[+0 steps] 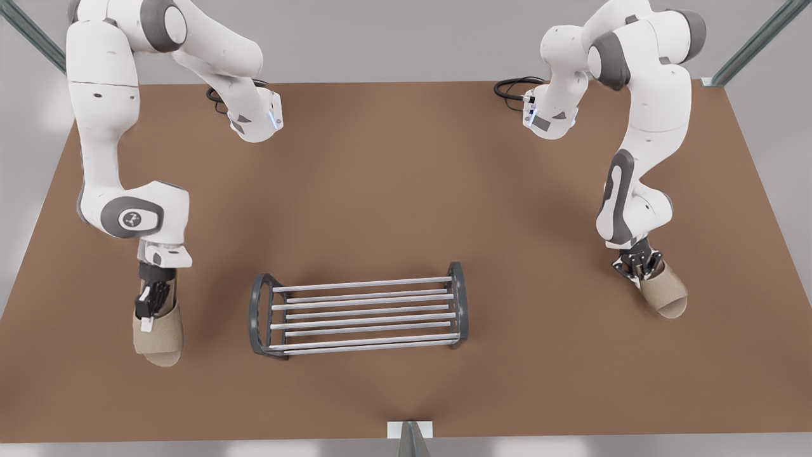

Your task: Place the right shoe on the shoe rack with the right arm, and place the left shoe on the shoe rack with the left arm

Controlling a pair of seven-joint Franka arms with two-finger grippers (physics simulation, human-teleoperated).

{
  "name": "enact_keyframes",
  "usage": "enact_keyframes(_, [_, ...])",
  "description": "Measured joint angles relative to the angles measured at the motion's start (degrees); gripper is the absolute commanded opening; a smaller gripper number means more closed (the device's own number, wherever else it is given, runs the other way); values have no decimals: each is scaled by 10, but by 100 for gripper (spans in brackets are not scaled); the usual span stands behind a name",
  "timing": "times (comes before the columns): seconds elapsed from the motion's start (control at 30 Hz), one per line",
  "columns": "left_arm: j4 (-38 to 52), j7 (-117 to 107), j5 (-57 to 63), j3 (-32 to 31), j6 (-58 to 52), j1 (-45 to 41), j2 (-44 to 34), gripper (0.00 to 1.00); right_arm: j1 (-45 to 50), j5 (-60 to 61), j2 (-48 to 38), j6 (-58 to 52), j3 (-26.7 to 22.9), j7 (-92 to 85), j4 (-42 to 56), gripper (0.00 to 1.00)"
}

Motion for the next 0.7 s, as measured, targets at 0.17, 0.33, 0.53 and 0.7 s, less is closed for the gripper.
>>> enact_keyframes(0.17, [1,0,0,-2,16,-7,-17,23,10,95,-91,53,75,22,6,21])
enact_keyframes(0.33, [25,0,0,-1,61,-28,-57,21,92,213,-116,60,95,38,5,21])
enact_keyframes(0.53, [71,0,0,-22,127,-56,-124,21,212,302,-66,-15,96,53,14,21])
enact_keyframes(0.7, [88,0,0,-34,161,-145,-206,21,208,317,21,-70,76,61,44,21])
